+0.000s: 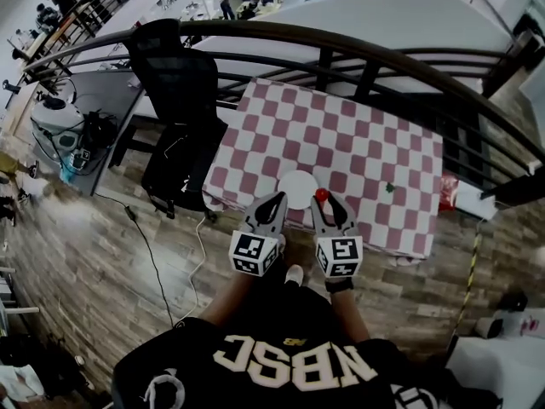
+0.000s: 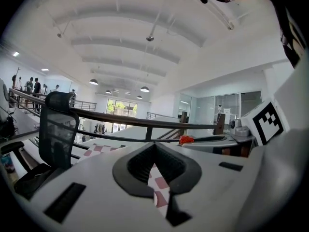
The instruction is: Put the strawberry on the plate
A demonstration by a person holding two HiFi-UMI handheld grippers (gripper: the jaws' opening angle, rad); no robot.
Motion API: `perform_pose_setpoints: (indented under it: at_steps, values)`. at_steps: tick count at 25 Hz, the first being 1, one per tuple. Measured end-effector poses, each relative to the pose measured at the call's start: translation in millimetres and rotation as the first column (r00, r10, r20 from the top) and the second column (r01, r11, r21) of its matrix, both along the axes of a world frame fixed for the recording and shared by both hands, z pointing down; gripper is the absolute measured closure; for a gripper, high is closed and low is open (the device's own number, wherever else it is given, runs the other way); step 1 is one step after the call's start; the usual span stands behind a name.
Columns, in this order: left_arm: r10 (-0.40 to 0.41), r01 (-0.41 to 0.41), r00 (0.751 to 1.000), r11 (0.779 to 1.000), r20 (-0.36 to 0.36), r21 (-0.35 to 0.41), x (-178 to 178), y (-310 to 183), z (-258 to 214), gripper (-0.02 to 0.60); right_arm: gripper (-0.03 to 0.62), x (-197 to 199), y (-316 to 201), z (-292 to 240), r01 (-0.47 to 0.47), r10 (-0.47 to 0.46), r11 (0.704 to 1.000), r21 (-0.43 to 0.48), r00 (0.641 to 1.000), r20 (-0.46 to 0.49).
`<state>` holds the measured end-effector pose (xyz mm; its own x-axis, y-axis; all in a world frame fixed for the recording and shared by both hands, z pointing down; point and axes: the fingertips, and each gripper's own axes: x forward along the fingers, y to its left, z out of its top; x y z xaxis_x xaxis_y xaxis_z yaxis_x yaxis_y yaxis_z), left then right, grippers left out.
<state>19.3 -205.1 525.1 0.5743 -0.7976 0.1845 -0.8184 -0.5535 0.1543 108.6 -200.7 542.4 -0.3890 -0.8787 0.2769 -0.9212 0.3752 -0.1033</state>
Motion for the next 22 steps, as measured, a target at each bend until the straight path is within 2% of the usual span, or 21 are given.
perform_pose_setpoints:
  at_steps: [5,9,12,18,22]
  values:
    - [0.084,-0.082,0.996,0.995,0.041,-0.060,11.2,-29.0,25.1,0.566,0.448,11.9,-26.3,20.2,0.005,-0.009,0.998,-0.068,0.999,-0.045]
    - [0.151,-0.142,0.987,0.979,0.056,-0.143,13.6,-47.0,53.4,0.566,0.448,19.0,-43.5,46.7,0.004,-0.016,0.988,-0.155,0.997,-0.079]
    - [0.173,-0.158,0.983,0.969,0.068,-0.189,12.2,-64.8,74.1,0.566,0.448,20.9,-60.8,66.8,0.011,-0.031,0.978,-0.209,0.995,-0.092]
    - [0.208,-0.174,0.973,0.946,0.101,-0.275,7.4,-80.6,121.2,0.566,0.448,11.1,-74.0,133.5,0.030,-0.089,0.938,-0.345,0.983,-0.159]
    - [0.248,-0.192,0.959,0.924,0.135,-0.332,6.3,-84.5,158.9,0.566,0.448,-1.0,-76.3,174.2,0.048,-0.133,0.903,-0.428,0.977,-0.170]
